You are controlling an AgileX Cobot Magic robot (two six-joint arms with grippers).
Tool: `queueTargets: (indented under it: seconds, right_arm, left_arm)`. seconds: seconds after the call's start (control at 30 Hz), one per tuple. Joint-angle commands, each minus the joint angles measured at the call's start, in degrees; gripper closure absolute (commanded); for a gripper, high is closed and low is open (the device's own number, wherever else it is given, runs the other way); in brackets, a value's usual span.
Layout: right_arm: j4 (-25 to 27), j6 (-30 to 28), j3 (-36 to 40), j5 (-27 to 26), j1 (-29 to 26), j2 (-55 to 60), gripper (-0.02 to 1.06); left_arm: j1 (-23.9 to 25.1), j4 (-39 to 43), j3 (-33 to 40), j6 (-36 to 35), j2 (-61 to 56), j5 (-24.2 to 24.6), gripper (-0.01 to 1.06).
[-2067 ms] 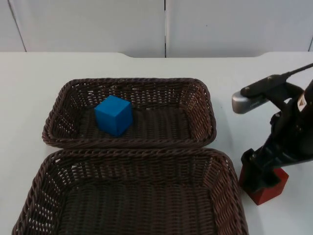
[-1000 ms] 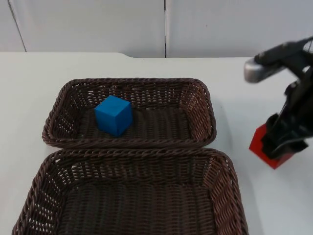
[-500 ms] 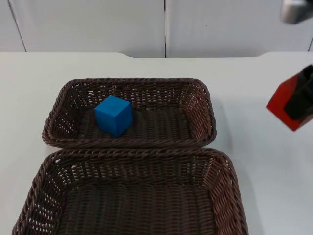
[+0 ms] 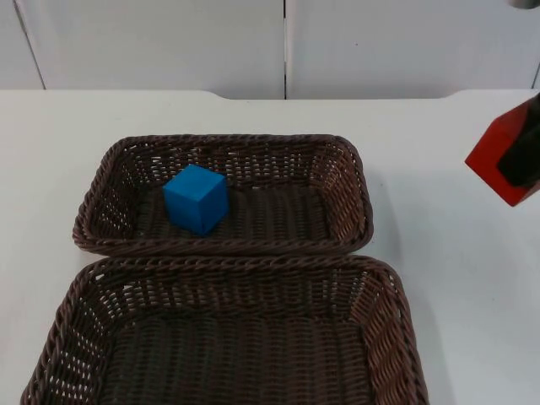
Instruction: Pick up one cube with the left hand and place it into the upper basket. Pick up one cube with the right hand and place it into the lower basket.
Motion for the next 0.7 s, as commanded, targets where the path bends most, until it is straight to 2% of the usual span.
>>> queueTargets:
  seconds: [0.0,0.13,0.43,0.67]
  right_arm:
    - [0.2,-0.1,-0.2,-0.7,0.3,-0.5,1.05]
    - [0.6,-0.1,-0.2,-0.6,0.3,-0.5,1.05]
    - [7.5,-0.1,-0.2,-0.3,0.4,-0.5,1.05]
    - [10.7,-0.5,-0.2,0.6,0.4,-0.5,1.05]
  left_arm:
    - [-0.1,0.4,0.3,-0.5,-0.3,-0.7,0.00]
    - [-0.1,0.4,0.3,-0.5,-0.3,-0.7,0.00]
    - [-0.1,0.4,0.3,-0.5,-0.3,-1.3,0.00]
    - [-0.1,0.4,0.3,-0.5,-0.3,-1.4,0.00]
